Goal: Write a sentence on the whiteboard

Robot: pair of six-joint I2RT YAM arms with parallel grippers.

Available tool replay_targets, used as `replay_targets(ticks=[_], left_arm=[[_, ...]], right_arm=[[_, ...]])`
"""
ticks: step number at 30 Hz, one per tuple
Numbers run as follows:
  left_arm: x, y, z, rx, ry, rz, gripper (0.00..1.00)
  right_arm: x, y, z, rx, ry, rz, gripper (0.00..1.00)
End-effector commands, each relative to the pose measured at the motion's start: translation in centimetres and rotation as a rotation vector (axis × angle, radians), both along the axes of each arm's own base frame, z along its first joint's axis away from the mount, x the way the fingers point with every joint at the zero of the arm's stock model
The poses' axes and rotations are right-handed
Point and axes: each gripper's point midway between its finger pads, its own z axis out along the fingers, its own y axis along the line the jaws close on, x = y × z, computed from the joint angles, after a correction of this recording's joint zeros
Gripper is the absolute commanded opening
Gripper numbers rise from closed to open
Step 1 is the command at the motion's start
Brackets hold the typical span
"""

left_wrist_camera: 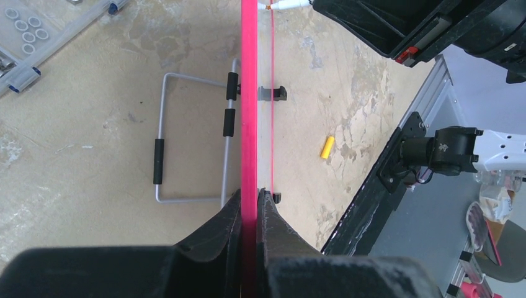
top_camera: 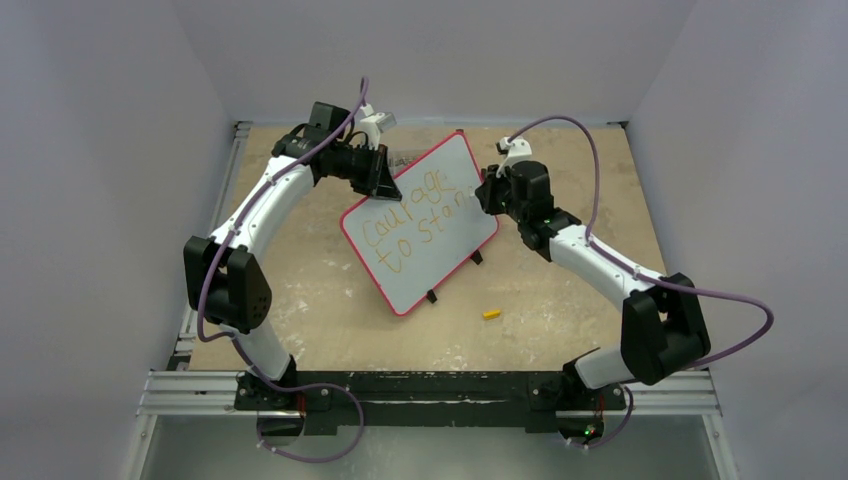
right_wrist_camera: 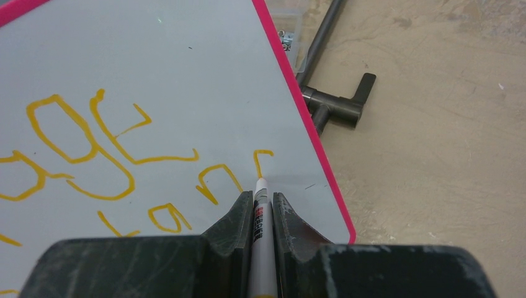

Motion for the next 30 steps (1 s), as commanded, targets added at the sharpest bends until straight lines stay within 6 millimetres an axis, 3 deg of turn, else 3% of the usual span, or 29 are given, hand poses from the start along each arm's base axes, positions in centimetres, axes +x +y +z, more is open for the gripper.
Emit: replay_targets(ticks=[1,12,30], left_arm=[[-1.3,0.5,-0.7,0.07,-0.022,-0.036,0.0],[-1.3,0.5,-0.6,0.068,-0.022,-0.038,0.0],[-1.3,0.4,-0.6,0.065,-0.023,-0.042,0.0]], right_arm=[[-0.6,0.5,-0.6,0.011,0.027,0.022,0.0],[1.6,-0.3,1.1,-0.015,0.003,-0.064,0.0],[3.6,1.5,4.6,0.052,-0.051,-0.039,0.0]])
